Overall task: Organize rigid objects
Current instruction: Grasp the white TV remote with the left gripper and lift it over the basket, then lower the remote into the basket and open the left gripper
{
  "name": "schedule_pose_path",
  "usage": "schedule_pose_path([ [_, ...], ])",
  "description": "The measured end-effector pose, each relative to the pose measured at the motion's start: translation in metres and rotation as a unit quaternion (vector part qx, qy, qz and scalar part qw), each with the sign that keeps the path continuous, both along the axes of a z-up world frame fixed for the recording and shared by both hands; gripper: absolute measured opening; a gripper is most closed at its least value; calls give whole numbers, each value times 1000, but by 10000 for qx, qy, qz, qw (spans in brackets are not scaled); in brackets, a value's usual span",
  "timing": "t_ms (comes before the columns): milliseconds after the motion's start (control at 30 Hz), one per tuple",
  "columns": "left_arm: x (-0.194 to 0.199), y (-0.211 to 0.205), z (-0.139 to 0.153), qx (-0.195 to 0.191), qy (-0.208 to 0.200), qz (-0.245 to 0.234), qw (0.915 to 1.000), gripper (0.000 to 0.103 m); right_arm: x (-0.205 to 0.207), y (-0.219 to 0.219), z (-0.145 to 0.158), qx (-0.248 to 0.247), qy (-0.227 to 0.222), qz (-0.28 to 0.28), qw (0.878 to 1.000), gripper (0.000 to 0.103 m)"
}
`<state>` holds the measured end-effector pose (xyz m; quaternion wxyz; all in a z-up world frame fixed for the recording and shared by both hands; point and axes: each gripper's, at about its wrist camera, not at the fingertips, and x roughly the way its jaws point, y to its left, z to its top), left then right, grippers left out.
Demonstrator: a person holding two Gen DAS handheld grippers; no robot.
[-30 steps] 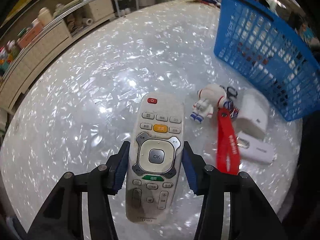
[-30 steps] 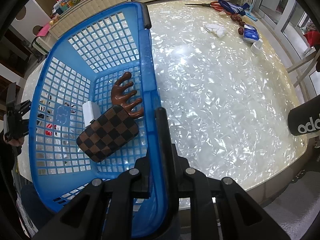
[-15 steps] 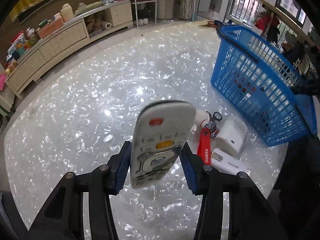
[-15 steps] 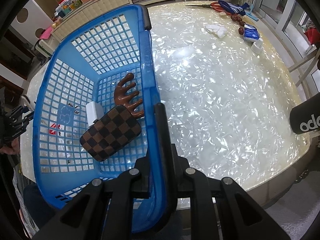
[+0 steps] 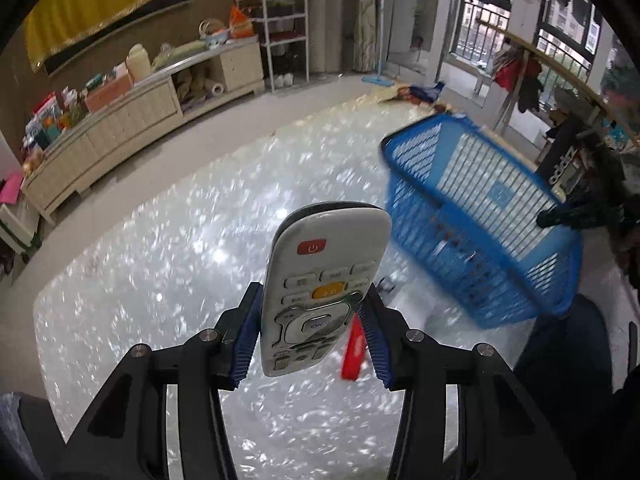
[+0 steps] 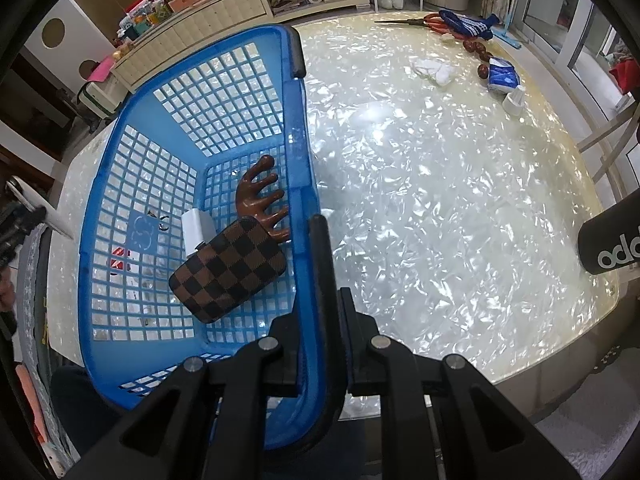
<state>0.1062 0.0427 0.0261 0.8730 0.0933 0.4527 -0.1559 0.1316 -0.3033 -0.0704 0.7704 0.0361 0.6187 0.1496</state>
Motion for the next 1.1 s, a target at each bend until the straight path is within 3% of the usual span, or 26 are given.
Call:
schedule_pose_path([
  [267, -3, -59, 49, -292, -384, -496, 9976, 52, 0, -1, 1, -27, 0, 10, 10000, 13],
  [467, 0, -110, 58, -503, -404, -928, 9936, 52, -2, -1, 2, -13, -8, 30, 10000, 13],
  [800, 6, -181, 34, -568, -141, -1604, 9853, 52, -3, -5, 3, 157, 6, 43, 9999, 13],
  [1100, 19, -198, -14, -605, 394, -1639, 9838, 52, -3, -8, 3, 318, 3, 54, 9995, 13],
])
